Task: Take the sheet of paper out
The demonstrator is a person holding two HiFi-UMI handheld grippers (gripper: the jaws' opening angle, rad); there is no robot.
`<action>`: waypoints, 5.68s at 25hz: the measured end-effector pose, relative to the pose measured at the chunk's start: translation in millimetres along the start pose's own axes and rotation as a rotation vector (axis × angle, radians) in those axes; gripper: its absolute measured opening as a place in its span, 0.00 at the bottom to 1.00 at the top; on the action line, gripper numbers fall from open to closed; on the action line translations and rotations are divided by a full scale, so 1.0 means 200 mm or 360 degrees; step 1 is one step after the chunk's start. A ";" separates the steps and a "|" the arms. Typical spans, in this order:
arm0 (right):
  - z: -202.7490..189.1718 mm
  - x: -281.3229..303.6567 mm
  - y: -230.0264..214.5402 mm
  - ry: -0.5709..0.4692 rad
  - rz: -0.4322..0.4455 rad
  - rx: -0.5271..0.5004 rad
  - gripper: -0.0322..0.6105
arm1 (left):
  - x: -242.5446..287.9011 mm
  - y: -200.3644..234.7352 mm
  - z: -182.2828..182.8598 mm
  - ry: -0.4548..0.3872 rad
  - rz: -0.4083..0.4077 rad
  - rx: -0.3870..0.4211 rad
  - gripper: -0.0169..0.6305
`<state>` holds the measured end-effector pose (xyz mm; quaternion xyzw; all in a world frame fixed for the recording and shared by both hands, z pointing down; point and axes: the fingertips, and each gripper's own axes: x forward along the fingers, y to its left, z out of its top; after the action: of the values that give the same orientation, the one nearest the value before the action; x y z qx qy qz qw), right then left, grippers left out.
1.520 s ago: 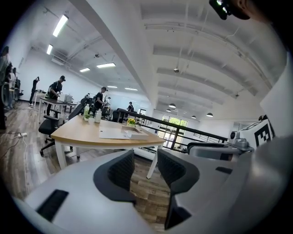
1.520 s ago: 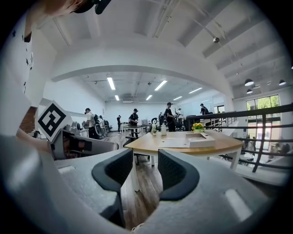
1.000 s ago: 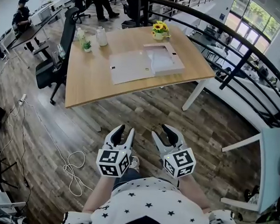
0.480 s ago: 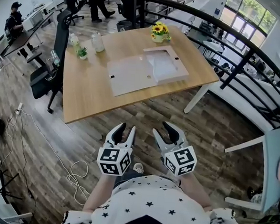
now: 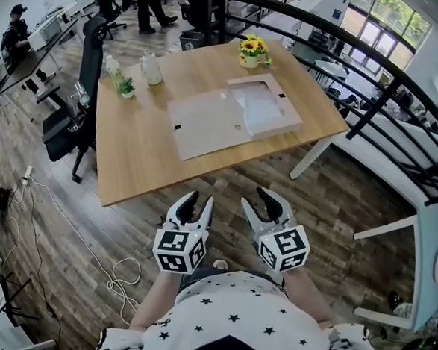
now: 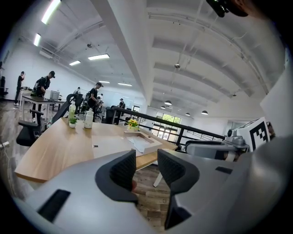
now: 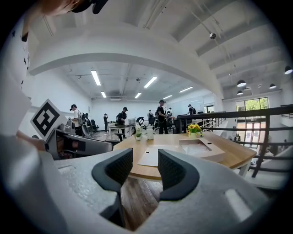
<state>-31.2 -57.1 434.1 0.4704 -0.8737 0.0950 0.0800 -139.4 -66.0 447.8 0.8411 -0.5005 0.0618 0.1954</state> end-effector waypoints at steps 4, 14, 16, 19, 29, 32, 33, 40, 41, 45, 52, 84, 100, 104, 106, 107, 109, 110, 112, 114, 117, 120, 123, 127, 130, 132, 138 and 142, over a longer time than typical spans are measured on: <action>0.02 0.06 -0.02 0.0011 -0.0024 -0.0011 0.29 | 0.04 0.04 0.03 0.0001 -0.0016 -0.0006 0.24; 0.03 0.17 -0.12 0.0028 -0.0040 -0.0024 0.29 | 0.19 0.08 0.07 0.0012 -0.0031 -0.0023 0.24; 0.03 0.20 -0.15 0.0026 -0.0037 -0.0019 0.29 | 0.24 0.08 0.07 0.0013 -0.0032 -0.0015 0.24; 0.03 0.26 -0.22 0.0018 -0.0029 -0.0011 0.29 | 0.33 0.10 0.09 0.0014 -0.0028 -0.0004 0.24; 0.13 0.50 -0.50 -0.0007 -0.0011 0.0007 0.29 | 0.69 0.16 0.23 0.0021 -0.0014 0.0025 0.24; 0.16 0.57 -0.59 -0.0005 -0.0010 0.0008 0.29 | 0.79 0.18 0.28 0.0030 -0.0009 0.0034 0.24; 0.18 0.59 -0.62 -0.0003 -0.0011 0.0007 0.29 | 0.83 0.19 0.30 0.0034 -0.0006 0.0036 0.24; 0.25 0.72 -0.85 0.0014 -0.0031 0.0020 0.29 | 1.11 0.23 0.37 0.0098 0.0003 0.0029 0.24; 0.26 0.75 -0.88 0.0020 -0.0034 0.0021 0.29 | 1.15 0.24 0.38 0.0108 0.0003 0.0027 0.24; 0.27 0.82 -1.00 0.0046 -0.0041 0.0034 0.29 | 1.33 0.26 0.38 0.0155 -0.0005 0.0021 0.24; 0.26 0.98 -1.20 0.0085 -0.0054 0.0056 0.29 | 1.65 0.26 0.37 0.0235 -0.0050 0.0027 0.24; 0.10 1.36 -1.60 0.0262 -0.0019 0.0186 0.29 | 2.46 0.41 0.01 0.0727 -0.0048 0.0015 0.24; 0.06 1.41 -1.65 0.0301 -0.0016 0.0220 0.29 | 2.56 0.45 -0.12 0.0930 0.0012 0.0071 0.21; 0.06 1.41 -1.65 0.0295 -0.0019 0.0220 0.29 | 2.57 0.46 -0.12 0.0961 0.0033 0.0090 0.21; 0.06 1.40 -1.66 0.0296 -0.0023 0.0224 0.29 | 2.58 0.47 -0.13 0.0960 0.0055 0.0091 0.18; 0.06 1.39 -1.66 0.0298 -0.0025 0.0225 0.29 | 2.58 0.48 -0.13 0.0954 0.0066 0.0092 0.16; 0.05 1.39 -1.66 0.0302 -0.0028 0.0225 0.29 | 2.59 0.48 -0.12 0.0941 0.0079 0.0106 0.12; 0.05 1.38 -1.65 0.0301 -0.0028 0.0224 0.29 | 2.59 0.49 -0.11 0.0939 0.0085 0.0117 0.12; 0.06 1.38 -1.64 0.0297 -0.0025 0.0221 0.29 | 2.59 0.49 -0.11 0.0938 0.0101 0.0137 0.10; 0.07 1.38 -1.62 0.0289 -0.0020 0.0220 0.29 | 2.59 0.50 -0.10 0.0937 0.0120 0.0148 0.07; 0.08 1.37 -1.61 0.0278 -0.0021 0.0218 0.29 | 2.58 0.50 -0.10 0.0933 0.0121 0.0192 0.05; 0.09 1.34 -1.60 0.0270 -0.0031 0.0215 0.29 | 2.57 0.50 -0.10 0.0929 0.0128 0.0249 0.04; 0.09 1.31 -1.59 0.0261 -0.0047 0.0218 0.29 | 2.55 0.51 -0.10 0.0928 0.0141 0.0266 0.04; 0.09 1.26 -1.55 0.0249 -0.0059 0.0209 0.29 | 2.50 0.54 -0.09 0.0895 0.0170 0.0241 0.04; 0.09 1.23 -1.51 0.0239 -0.0061 0.0201 0.29 | 2.45 0.56 -0.05 0.0853 0.0195 0.0234 0.04; 0.10 1.20 -1.48 0.0233 -0.0060 0.0192 0.29 | 2.40 0.57 -0.03 0.0822 0.0209 0.0235 0.04; 0.08 1.12 -1.34 0.0207 -0.0053 0.0177 0.29 | 2.21 0.59 0.02 0.0723 0.0247 0.0218 0.04; 0.09 1.05 -1.25 0.0181 -0.0054 0.0160 0.29 | 2.07 0.59 0.05 0.0663 0.0271 0.0234 0.04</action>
<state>62.8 -365.9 487.0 0.4825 -0.8537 0.1637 0.1073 -39.6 -458.7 594.7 0.7768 -0.5128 0.2865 0.2269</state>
